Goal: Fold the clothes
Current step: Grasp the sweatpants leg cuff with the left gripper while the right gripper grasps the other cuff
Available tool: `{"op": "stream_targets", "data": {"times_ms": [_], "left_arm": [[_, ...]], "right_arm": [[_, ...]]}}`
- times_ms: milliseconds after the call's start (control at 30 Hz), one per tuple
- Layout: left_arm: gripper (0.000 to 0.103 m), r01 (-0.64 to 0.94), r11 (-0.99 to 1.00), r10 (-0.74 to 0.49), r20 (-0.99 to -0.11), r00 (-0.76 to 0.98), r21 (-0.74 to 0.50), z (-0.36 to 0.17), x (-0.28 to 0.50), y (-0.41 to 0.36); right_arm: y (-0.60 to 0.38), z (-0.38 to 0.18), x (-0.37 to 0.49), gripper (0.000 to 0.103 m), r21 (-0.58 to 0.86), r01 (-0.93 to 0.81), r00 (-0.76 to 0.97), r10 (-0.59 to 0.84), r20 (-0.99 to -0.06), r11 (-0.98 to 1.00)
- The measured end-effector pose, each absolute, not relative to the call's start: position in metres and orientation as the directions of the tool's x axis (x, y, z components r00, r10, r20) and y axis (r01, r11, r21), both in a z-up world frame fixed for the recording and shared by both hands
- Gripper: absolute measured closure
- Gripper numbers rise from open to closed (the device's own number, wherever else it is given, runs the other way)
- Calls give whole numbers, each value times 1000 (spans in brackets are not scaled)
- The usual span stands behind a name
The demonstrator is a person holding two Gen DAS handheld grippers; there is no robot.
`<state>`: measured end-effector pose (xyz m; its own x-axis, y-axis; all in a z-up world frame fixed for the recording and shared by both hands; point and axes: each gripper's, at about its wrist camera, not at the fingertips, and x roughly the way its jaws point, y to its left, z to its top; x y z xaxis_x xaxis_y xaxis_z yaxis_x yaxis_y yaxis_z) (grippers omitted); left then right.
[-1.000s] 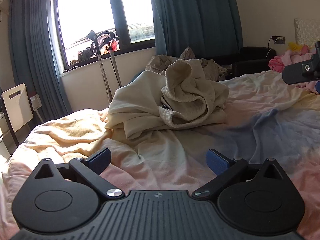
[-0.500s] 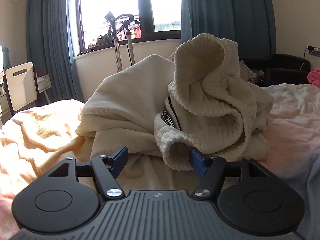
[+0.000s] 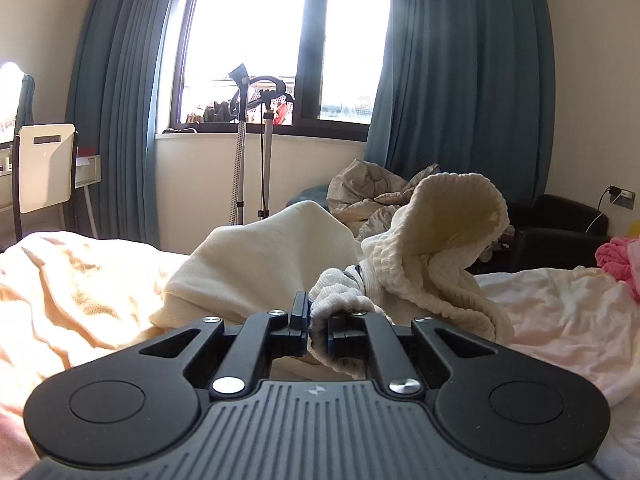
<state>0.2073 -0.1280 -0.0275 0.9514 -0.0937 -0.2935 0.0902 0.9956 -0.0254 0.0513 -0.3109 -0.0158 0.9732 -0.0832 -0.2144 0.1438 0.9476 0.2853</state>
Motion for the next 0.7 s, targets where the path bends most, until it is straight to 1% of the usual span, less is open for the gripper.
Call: {"op": "stream_targets", "data": {"times_ms": [67,267,367,400,467,533,600,633,700], "left_arm": [[93,101,995,-100,-295,950,-13,-21,187,-114],[93,132,991,-119,-298,947,24,-2,126,-71],[93,148,988,-128,-300,945,43,8,96,-49],[93,153,987,-131,-301,945,49,11,86,-42],[93,147,989,-126,-345,930,35,-5,80,-16],[93,148,987,-115,-364,924,64,-21,76,-2],[93,157,985,-121,-380,917,66,-39,74,12],[93,155,987,-126,-391,912,43,-47,76,20],[93,143,990,-132,-391,911,1,-54,77,27]], "right_arm": [[-310,-10,45,0,291,128,978,-73,-193,948],[-308,5,23,0,308,77,985,-25,-171,948],[-302,5,22,0,307,44,981,17,-196,951],[-300,3,23,0,311,35,976,34,-215,950],[-296,-3,24,0,326,20,963,70,-261,945],[-291,-8,25,1,341,5,946,106,-306,940],[-288,-15,27,1,373,6,926,136,-352,928],[-287,-19,28,2,390,9,915,150,-375,921],[-277,-25,32,6,359,31,894,135,-428,933]]}}
